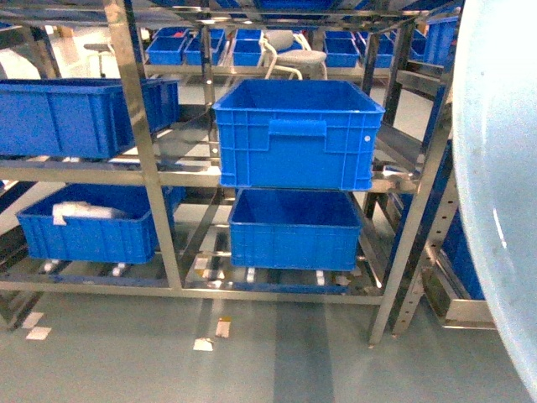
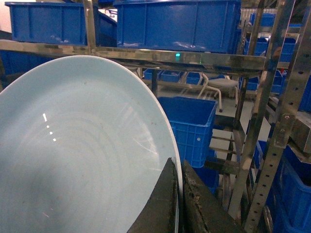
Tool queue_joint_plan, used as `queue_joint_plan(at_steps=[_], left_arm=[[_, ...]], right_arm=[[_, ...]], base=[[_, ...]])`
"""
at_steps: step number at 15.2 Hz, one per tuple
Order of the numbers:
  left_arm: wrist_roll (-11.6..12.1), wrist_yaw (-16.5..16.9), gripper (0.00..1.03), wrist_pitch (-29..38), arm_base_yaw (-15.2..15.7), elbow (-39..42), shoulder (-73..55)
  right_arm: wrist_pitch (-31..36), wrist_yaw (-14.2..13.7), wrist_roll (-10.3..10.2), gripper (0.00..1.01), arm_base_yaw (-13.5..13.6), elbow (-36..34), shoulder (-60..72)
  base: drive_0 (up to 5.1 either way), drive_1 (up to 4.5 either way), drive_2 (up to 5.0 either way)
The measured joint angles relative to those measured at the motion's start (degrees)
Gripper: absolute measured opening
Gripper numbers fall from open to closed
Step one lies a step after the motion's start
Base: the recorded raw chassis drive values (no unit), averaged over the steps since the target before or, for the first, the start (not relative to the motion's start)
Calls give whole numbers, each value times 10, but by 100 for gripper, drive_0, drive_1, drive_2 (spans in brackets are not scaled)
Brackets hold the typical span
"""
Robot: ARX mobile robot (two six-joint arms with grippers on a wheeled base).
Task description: Place blue tray on left shelf second layer neatly
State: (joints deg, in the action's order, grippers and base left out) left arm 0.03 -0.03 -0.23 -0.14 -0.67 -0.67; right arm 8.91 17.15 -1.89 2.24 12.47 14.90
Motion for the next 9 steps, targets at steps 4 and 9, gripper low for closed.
queue_joint_plan(at_steps=[4, 9], left_arm=[[0, 0, 98, 0, 0, 0, 0], [0, 0, 98, 0, 2, 0, 0]], right_arm=[[-3, -1, 0, 2, 0, 0, 0], [-3, -2, 0, 2, 0, -1, 3]], base=[[-160, -160, -160], [-160, -160, -160]])
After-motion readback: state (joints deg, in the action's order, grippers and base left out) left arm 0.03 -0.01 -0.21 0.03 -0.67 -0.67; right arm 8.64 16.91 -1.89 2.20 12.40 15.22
